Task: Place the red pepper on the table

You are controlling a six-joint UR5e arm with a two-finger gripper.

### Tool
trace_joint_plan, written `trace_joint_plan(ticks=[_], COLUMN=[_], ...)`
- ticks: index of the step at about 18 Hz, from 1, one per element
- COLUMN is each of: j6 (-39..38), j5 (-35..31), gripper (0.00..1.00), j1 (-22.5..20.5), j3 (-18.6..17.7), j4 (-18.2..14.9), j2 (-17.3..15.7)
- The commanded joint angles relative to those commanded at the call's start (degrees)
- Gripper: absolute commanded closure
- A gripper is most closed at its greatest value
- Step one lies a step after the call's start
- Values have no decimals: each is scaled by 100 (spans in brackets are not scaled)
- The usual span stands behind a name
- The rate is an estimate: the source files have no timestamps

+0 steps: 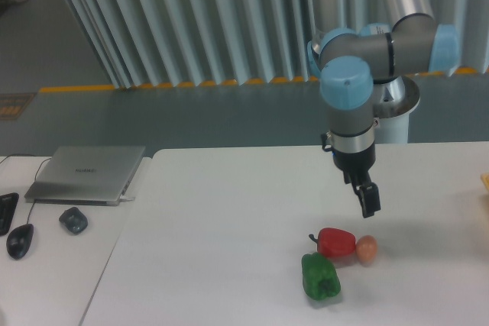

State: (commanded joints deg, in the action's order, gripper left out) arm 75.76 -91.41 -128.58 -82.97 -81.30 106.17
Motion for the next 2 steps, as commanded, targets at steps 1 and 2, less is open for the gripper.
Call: trace_joint_plan(ticks=[1, 2], j6=[0, 0], j5=[0, 0], gripper=[0, 0], j1=[0, 0], j3=[0, 0], j4=[0, 0], j2=[0, -9])
